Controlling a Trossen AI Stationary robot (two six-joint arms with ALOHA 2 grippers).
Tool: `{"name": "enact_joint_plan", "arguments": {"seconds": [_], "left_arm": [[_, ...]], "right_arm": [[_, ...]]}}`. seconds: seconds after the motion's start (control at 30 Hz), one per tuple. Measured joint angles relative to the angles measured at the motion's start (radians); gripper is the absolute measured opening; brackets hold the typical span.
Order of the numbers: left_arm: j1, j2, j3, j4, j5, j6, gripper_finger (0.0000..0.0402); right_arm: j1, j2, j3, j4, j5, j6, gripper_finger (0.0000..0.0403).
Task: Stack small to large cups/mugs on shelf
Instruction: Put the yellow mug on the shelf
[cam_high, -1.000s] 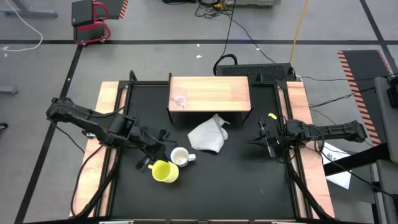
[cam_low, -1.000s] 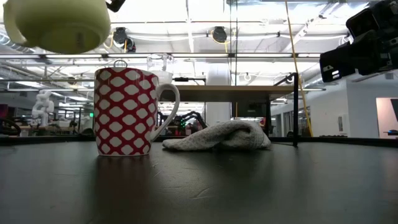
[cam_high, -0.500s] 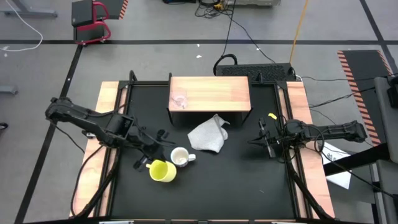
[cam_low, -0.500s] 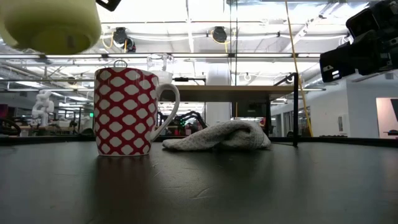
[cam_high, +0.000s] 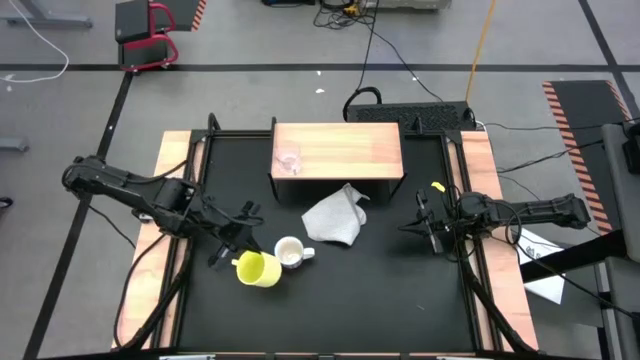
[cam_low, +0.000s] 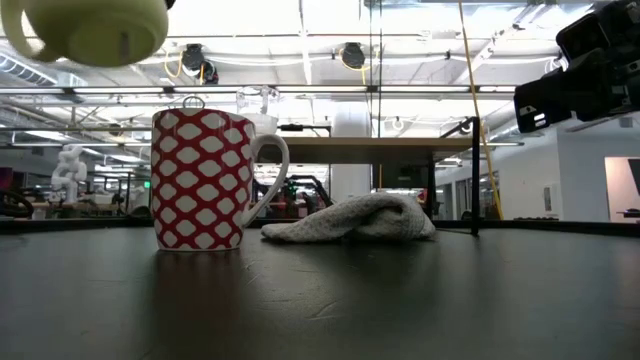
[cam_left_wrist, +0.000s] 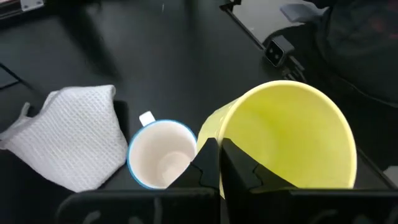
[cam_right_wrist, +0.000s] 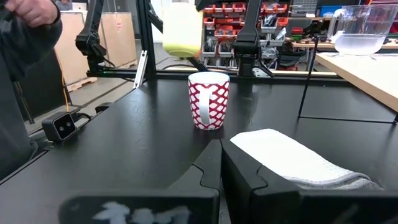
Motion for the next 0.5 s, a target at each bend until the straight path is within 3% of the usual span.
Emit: {"name": "enact_joint_plan", "arguments": {"seconds": [0.23, 0.5], "left_arm": [[0.0, -0.149, -0.23, 0.263, 0.012, -0.037, 0.0], [0.001, -0.31, -0.33, 0.291, -0.046, -0.091, 0.0]], "right_arm": [[0.0, 0.0, 0.0, 0.0, 0.0, 0.0, 0.0], [0.0, 0.0, 0.0, 0.0, 0.0, 0.0, 0.0]]}}
